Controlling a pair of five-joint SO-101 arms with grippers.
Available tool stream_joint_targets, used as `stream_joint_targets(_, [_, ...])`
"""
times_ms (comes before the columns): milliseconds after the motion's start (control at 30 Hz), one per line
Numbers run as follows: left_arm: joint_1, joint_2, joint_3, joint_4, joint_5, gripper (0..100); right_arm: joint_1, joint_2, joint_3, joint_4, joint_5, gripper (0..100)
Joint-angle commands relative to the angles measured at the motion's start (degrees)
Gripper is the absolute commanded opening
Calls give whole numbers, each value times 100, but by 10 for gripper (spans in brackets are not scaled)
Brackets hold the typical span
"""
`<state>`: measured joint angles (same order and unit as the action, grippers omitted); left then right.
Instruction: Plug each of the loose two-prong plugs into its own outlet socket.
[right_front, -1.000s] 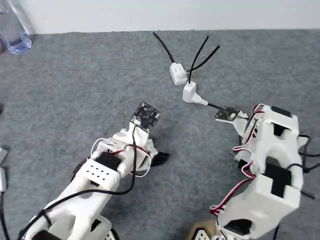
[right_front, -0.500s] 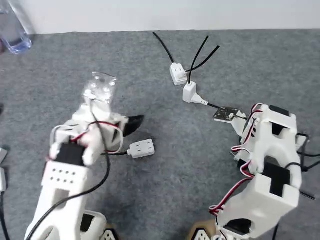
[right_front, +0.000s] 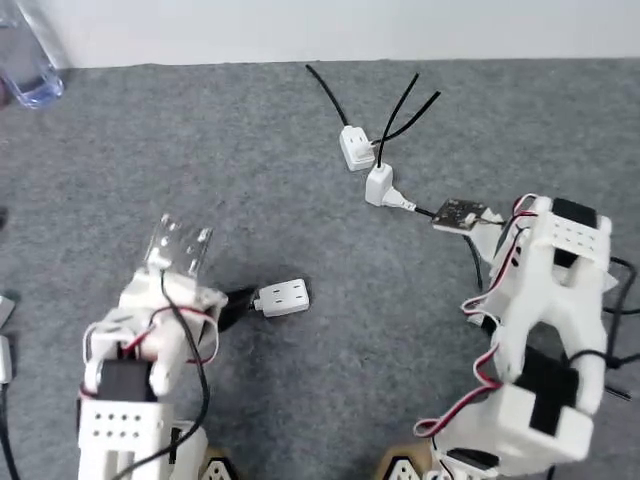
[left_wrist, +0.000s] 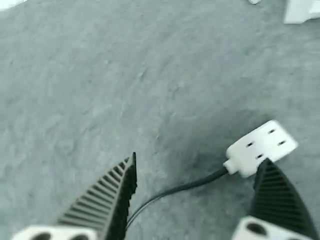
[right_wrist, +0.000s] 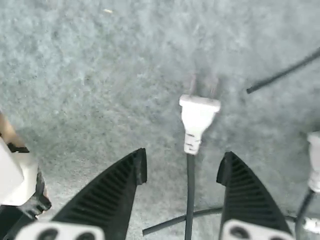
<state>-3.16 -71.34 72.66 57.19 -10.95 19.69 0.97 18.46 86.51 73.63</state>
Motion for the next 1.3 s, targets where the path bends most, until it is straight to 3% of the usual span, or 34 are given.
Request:
stream_joint_targets(0, [-79, -712, 593, -158, -44, 350, -92, -549, 308, -136, -123, 240])
stream_joint_targets(167, [-88, -1574, 1341, -193, -53, 350, -84, -936, 1363, -1112, -132, 239])
stream_joint_targets(367, [-97, -2470, 2079, -185, -62, 350, -207, -1411, 2242, -2176, -747, 239])
stream_joint_targets(600, [-211, -3138, 2396, 97, -62, 350, -514, -1560, 2752, -2677, -791, 238])
stream_joint_targets(833, [-466, -3174, 2396, 299, -62, 350, -479, -1552, 2822, -3011, -281, 237])
stream_joint_targets(1267, [-448, -3174, 2396, 290, -53, 350, -347, -1543, 2831, -3248, -290, 237])
